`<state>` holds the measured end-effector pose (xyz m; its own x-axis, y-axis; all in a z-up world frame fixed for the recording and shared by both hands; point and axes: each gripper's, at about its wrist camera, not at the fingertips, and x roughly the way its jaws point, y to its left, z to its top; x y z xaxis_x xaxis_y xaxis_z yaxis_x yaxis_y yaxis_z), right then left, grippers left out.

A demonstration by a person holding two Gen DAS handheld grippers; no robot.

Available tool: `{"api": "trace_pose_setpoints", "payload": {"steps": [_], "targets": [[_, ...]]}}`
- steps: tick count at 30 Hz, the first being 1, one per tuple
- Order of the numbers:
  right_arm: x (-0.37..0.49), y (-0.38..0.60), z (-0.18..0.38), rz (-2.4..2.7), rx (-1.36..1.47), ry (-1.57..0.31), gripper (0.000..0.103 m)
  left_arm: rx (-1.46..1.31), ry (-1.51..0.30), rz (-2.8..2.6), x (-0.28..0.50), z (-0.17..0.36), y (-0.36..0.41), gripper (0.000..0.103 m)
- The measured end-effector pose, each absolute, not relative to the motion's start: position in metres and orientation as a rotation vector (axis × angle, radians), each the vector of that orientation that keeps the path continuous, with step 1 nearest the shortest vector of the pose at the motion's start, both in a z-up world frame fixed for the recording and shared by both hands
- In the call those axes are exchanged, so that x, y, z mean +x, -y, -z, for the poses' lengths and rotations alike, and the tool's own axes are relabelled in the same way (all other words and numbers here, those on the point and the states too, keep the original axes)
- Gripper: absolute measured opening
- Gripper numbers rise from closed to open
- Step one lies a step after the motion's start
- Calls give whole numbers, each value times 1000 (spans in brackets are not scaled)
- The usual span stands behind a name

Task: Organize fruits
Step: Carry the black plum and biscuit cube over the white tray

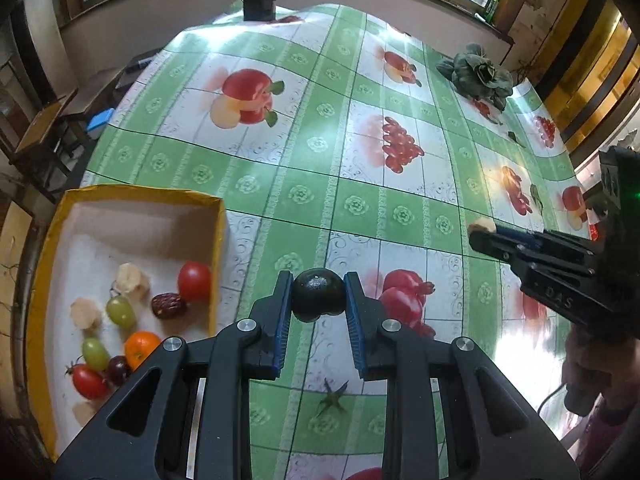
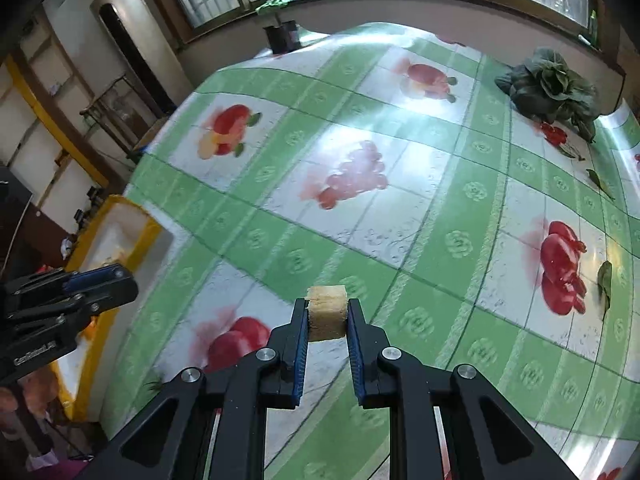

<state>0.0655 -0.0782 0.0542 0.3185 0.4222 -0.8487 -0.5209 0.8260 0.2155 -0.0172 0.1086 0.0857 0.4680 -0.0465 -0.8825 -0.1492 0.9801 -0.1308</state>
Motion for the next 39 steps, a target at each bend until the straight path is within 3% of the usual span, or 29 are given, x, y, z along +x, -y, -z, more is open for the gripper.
{"api": "trace_pose_setpoints", "payload": {"steps": [23,39], "targets": [[-17,-12,-90,-844,-206,-1064,17,-261,-1007,-178,-95,-117,-168,25],[-45,-99,-79,-1023,-321,-1077,17,-378,-1049,-326,-154,-99,-233,25]]}}
